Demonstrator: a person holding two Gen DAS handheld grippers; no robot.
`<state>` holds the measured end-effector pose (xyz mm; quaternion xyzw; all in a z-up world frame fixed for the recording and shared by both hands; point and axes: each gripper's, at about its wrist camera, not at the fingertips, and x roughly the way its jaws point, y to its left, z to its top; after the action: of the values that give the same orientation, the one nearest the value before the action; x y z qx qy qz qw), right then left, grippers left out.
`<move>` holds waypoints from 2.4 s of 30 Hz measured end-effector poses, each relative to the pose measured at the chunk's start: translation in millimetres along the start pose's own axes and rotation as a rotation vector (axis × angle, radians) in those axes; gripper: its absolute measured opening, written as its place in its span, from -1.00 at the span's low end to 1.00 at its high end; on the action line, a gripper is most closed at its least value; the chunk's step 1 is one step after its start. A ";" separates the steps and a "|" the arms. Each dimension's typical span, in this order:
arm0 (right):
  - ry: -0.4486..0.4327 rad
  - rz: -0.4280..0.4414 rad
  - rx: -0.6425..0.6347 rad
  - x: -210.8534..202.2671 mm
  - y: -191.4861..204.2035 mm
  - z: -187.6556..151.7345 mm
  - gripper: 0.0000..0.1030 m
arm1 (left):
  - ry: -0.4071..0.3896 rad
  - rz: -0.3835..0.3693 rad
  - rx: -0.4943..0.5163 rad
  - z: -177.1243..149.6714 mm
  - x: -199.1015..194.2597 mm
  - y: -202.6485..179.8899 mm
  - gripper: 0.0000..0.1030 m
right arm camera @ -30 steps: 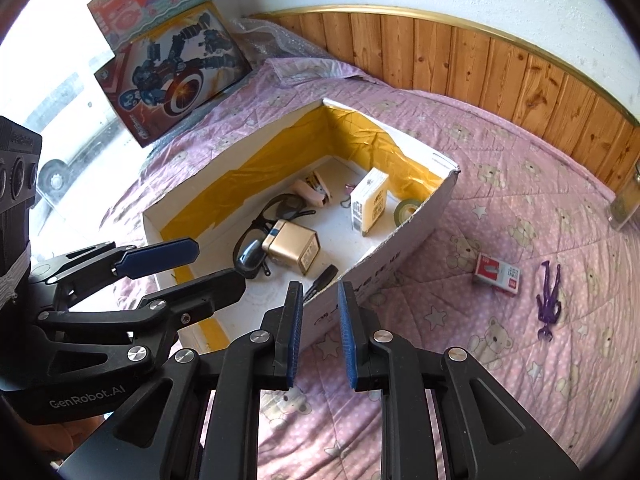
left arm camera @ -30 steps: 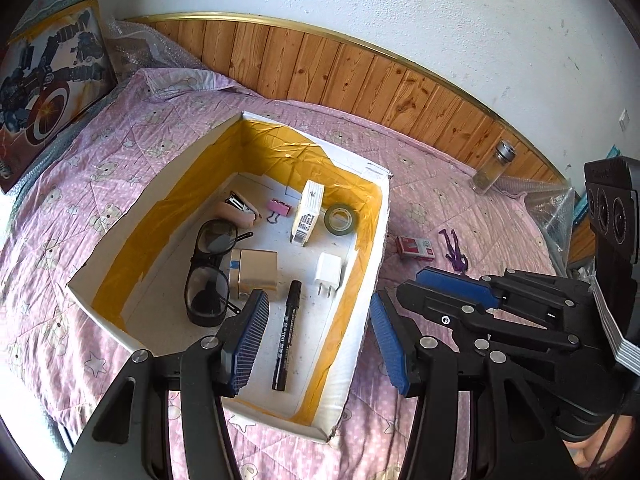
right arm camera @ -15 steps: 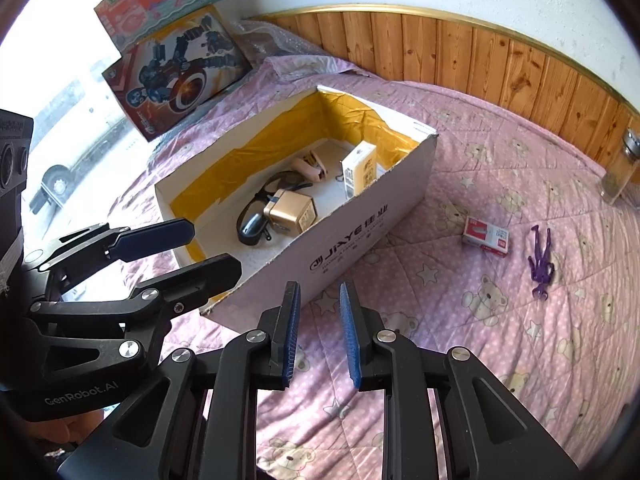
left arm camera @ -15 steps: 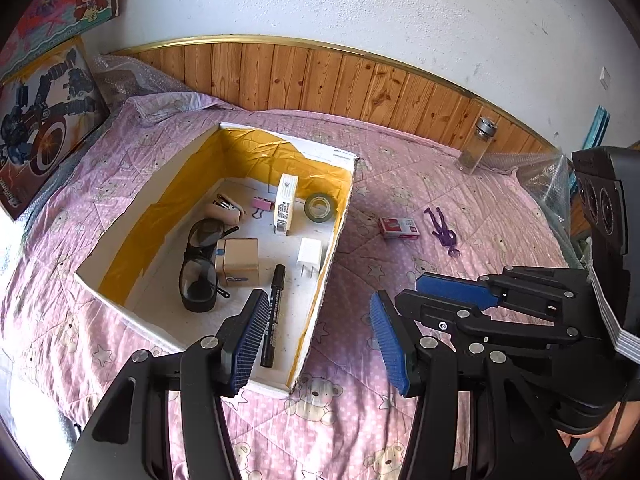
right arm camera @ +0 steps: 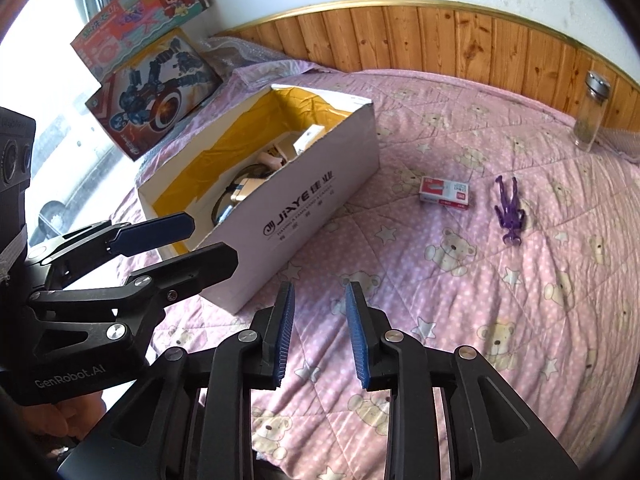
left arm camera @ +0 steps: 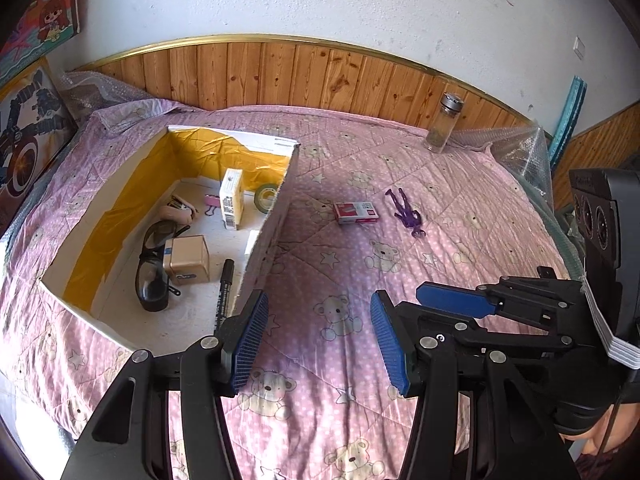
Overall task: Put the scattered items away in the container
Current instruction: 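Withdraw both open tools from the box toward the staples box and purple figure, then grasp the red staples box with the left tool while the right tool grasps the purple figure, then carry the staples box and purple figure with both tools over the box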
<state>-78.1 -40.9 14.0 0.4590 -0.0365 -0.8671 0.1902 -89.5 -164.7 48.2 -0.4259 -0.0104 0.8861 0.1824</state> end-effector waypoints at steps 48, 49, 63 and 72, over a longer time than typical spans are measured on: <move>0.069 -0.170 0.252 126.8 -258.6 68.5 -0.25 | 0.145 -0.141 0.038 90.2 267.9 -40.2 0.26; 0.078 -0.164 0.238 132.8 -257.2 71.0 -0.25 | 0.157 -0.145 0.040 91.8 274.4 -40.3 0.26; 0.070 -0.190 0.220 153.8 -261.3 76.4 -0.36 | 0.161 -0.069 0.172 88.4 304.4 -56.3 -0.25; 0.026 -0.173 0.267 135.3 -254.0 80.9 -0.36 | 0.142 -0.141 0.058 97.3 283.5 -45.1 -0.25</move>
<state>-287.4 135.8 -105.6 0.4927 -0.1095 -0.8616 0.0526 -310.9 -15.2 -94.9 -0.4806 -0.0020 0.8385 0.2568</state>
